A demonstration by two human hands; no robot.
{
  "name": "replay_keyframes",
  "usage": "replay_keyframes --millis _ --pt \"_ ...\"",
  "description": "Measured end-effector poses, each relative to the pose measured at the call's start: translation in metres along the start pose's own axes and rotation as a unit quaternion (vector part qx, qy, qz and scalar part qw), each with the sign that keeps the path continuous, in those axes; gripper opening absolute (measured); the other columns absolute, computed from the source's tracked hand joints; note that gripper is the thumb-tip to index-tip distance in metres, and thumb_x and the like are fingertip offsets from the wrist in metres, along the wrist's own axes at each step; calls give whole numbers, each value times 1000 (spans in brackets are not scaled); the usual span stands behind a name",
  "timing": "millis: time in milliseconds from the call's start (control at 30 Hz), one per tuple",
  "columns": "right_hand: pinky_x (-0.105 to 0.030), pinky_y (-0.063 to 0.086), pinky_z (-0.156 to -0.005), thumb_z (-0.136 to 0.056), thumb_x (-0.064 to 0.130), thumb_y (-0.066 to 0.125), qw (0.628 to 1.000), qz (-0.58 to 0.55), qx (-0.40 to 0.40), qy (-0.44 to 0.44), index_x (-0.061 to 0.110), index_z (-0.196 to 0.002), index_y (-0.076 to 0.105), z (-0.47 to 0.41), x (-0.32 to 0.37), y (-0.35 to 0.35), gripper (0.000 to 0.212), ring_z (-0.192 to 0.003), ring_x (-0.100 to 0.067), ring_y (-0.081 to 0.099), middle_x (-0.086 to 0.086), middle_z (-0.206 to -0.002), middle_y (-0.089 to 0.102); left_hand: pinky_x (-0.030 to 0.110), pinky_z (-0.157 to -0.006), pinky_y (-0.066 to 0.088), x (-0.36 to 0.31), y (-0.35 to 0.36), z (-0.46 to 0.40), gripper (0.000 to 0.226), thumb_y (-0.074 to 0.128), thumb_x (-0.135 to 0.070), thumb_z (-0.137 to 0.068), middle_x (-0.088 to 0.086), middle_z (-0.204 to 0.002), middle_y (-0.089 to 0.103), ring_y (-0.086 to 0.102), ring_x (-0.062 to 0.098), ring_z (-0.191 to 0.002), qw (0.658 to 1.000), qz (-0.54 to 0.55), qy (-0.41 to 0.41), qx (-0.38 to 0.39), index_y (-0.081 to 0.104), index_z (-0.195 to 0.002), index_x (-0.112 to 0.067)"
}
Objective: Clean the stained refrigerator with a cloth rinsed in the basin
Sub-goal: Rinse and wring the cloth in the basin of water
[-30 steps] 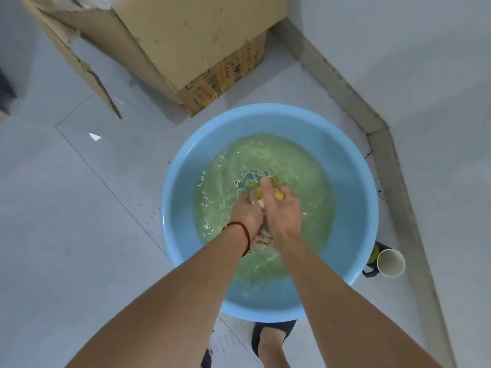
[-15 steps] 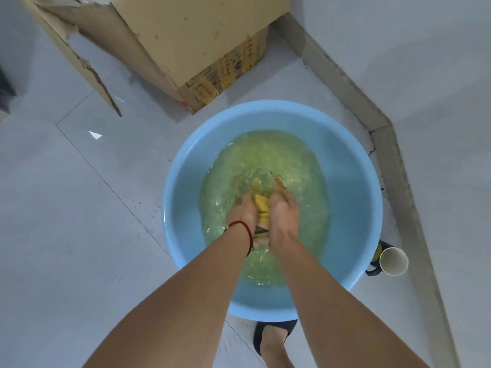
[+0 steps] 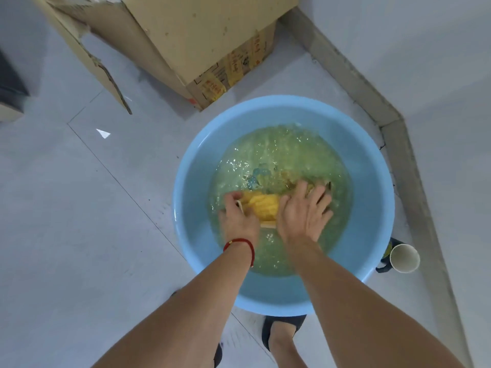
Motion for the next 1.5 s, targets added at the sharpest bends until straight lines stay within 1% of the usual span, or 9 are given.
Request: replay_keyframes --millis 200,333,600,733,867,1000,1267,1400,1500 --pt "-47 56 -99 -95 35 47 823 -511 155 194 36 -106 68 16 27 -9 23 -106 -24 67 -2 -119 71 43 -77 59 -15 26 -16 43 46 -65 -92 6 -106 68 68 27 -84 975 84 -172 117 54 -112 -27" --pt "-42 57 -89 -84 66 62 907 -399 118 67 26 -90 67 14 34 -16 41 -95 -30 68 1 -90 73 24 -50 44 -20 19 -15 34 56 -44 -99 2 -62 62 53 18 -46 956 98 -215 174 63 -85 -14" --pt "-46 47 -75 -101 36 42 984 75 -27 -158 15 -117 56 -17 -3 -12 31 -99 -34 52 -15 -115 52 28 -79 44 -4 -9 -2 18 63 -36 -90 1 -99 61 59 25 -84 998 -45 -52 10 52 -102 -27" --pt "-49 38 -103 -93 34 36 980 -185 60 51 23 -137 52 7 2 -3 48 -124 -37 42 -15 -144 39 54 -80 60 -11 4 -5 26 32 -61 -89 11 -112 60 66 36 -87 986 -2 -147 78 44 -104 -44" --pt "-40 49 -106 -93 28 47 834 -505 139 171 30 -119 71 25 28 -20 35 -113 -24 62 3 -118 68 56 -91 56 -22 20 -6 39 37 -68 -93 9 -105 67 68 36 -101 971 72 -186 129 48 -113 -36" --pt "-43 55 -84 -92 34 59 898 -410 103 122 13 -89 66 25 32 -30 22 -87 -34 62 -4 -78 66 49 -85 59 -23 22 -11 28 52 -44 -101 13 -98 74 71 34 -92 977 82 -142 133 67 -101 -21" --pt "-44 41 -81 -94 36 42 992 36 -10 -117 16 -121 55 -8 -6 -16 36 -105 -33 51 -13 -120 52 27 -77 49 -12 -10 7 23 76 -30 -85 -2 -96 65 61 17 -79 999 -38 -17 -6 56 -96 -28" --pt "-52 34 -109 -84 40 36 974 -203 76 66 32 -138 54 16 0 -9 58 -129 -33 37 -7 -151 38 45 -86 59 -7 9 2 49 57 -75 -70 -1 -121 61 68 25 -96 993 -10 -83 83 49 -113 -54" --pt "-53 45 -111 -83 35 42 837 -486 177 181 43 -116 68 21 17 -9 43 -121 -29 58 -3 -132 63 56 -98 52 -8 24 -1 76 37 -89 -67 5 -130 62 64 35 -110 986 37 -140 86 48 -131 -49"
Point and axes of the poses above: each hand's wrist, its own z-axis away from the middle knuckle, its own y-axis out of the palm, x = y × z, the point moved 2 cm from there along -z, towards the middle knuckle
